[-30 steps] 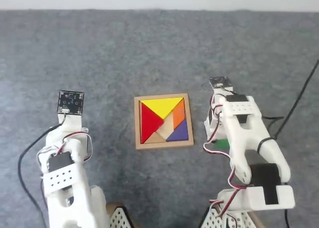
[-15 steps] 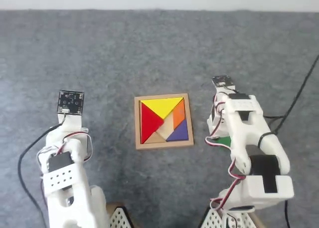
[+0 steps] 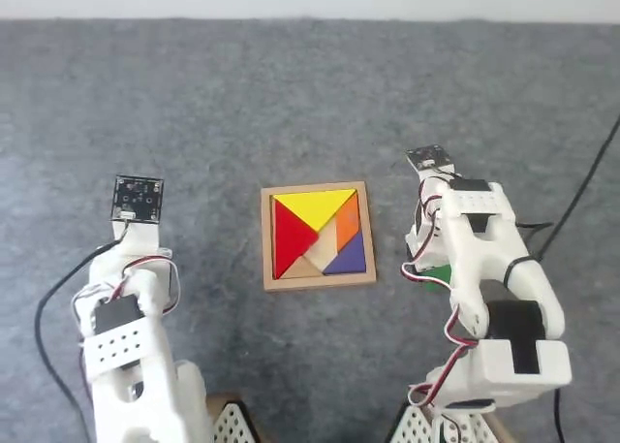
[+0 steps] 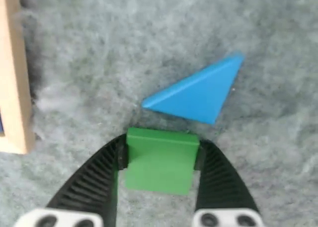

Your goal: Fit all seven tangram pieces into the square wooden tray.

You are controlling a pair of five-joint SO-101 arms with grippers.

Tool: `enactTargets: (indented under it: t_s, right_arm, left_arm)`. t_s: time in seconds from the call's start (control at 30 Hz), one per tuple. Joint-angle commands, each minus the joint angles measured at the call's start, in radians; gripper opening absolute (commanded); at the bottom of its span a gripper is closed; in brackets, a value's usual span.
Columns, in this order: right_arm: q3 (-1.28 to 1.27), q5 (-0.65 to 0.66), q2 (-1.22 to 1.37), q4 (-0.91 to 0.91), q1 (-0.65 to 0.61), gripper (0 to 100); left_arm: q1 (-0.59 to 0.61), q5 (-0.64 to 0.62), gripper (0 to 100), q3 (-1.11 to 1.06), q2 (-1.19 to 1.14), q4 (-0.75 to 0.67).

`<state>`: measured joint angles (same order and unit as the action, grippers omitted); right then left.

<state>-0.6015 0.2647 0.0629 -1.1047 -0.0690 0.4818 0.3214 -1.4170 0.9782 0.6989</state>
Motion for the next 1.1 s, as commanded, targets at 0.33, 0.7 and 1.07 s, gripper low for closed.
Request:
enactTargets:
  t_s: [0.33, 0.7, 1.07]
  right_arm:
    - [0.112, 0.044, -0.352, -0.283, -0.171, 0.8]
    - [0.227, -0.051, -0.165, -0.079, -0.538, 0.9]
    - [0.465, 0.0, 0.183, -0.039, -0.582, 0.9]
  left_arm:
    - [-0.008, 0.011, 1, 0.01, 0.014, -0.02]
    - [-0.008, 0.011, 1, 0.01, 0.014, -0.02]
    - [-0.008, 0.011, 1, 0.008, 0.014, -0.021]
